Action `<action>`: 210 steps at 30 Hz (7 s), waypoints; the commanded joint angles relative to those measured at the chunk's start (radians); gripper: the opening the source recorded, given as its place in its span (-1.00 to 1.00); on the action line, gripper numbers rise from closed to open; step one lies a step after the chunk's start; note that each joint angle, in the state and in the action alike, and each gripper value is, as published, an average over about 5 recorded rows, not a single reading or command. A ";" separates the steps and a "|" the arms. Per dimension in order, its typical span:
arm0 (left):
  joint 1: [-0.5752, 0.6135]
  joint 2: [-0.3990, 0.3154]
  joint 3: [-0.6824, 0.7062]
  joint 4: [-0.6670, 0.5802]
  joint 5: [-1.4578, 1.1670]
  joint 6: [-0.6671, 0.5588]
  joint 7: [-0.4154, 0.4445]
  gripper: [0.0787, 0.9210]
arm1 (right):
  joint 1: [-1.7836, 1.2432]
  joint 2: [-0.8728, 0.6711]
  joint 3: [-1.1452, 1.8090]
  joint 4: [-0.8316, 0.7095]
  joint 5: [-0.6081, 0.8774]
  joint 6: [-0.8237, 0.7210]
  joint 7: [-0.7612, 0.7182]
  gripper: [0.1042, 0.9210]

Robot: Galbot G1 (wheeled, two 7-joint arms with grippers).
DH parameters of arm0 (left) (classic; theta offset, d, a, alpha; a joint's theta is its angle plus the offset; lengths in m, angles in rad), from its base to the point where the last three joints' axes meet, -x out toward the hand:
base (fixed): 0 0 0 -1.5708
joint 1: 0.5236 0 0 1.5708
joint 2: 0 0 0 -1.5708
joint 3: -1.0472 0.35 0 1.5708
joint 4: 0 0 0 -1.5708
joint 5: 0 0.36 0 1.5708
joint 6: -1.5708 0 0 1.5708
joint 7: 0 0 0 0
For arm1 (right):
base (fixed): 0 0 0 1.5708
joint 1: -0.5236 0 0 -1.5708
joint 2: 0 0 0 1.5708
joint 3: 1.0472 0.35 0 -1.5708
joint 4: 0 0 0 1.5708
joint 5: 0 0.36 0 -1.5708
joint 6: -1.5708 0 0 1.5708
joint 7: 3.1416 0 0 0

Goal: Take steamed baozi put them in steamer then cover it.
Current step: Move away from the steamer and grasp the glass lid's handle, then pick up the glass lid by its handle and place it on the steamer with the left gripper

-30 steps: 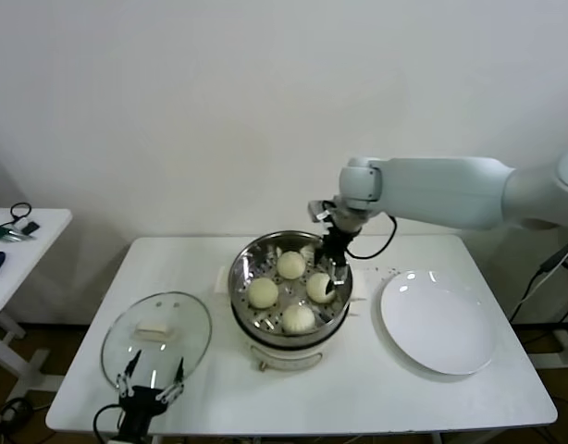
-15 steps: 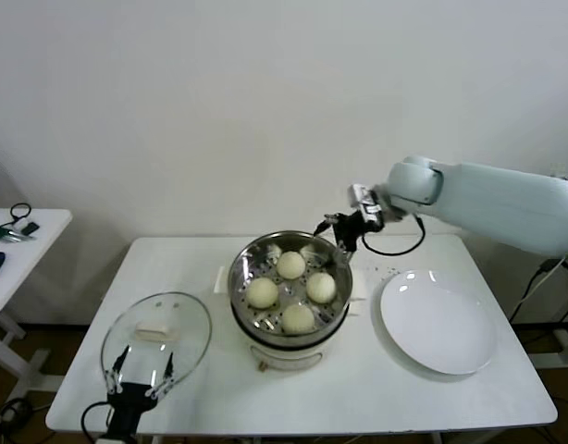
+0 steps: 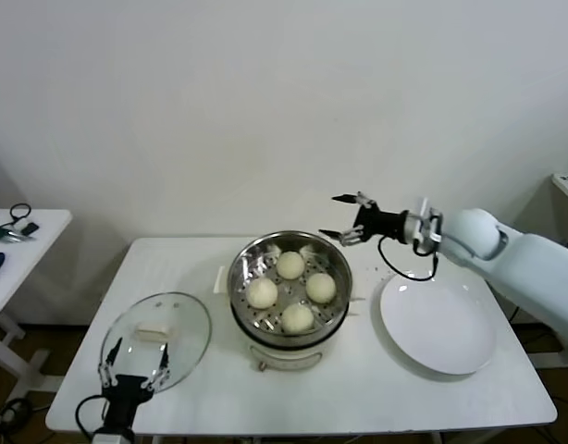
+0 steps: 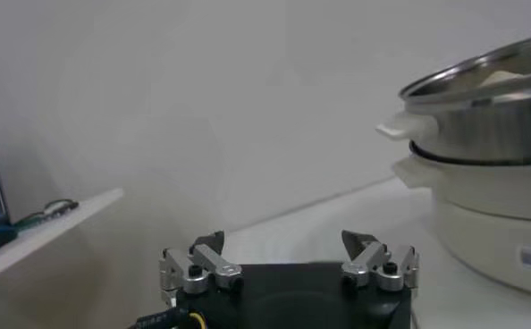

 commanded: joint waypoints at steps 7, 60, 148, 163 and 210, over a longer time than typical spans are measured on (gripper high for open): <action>-0.012 -0.008 -0.046 -0.055 0.206 0.026 -0.012 0.77 | -1.053 0.106 1.068 0.179 -0.184 -0.034 0.230 0.76; -0.395 0.097 0.002 0.423 1.450 0.044 -0.050 0.77 | -1.396 0.407 1.304 0.204 -0.475 -0.099 0.155 0.76; -0.642 0.463 0.749 -0.170 1.310 0.771 0.208 -0.84 | -1.256 0.478 1.220 0.041 -0.630 -0.044 0.150 0.76; -0.806 0.105 0.904 0.012 1.496 0.844 0.469 -0.84 | -1.270 0.500 1.241 0.027 -0.655 -0.036 0.154 0.76; -0.784 -0.115 0.867 0.270 1.567 0.850 0.395 -0.84 | -1.308 0.526 1.300 -0.008 -0.665 0.018 0.129 0.76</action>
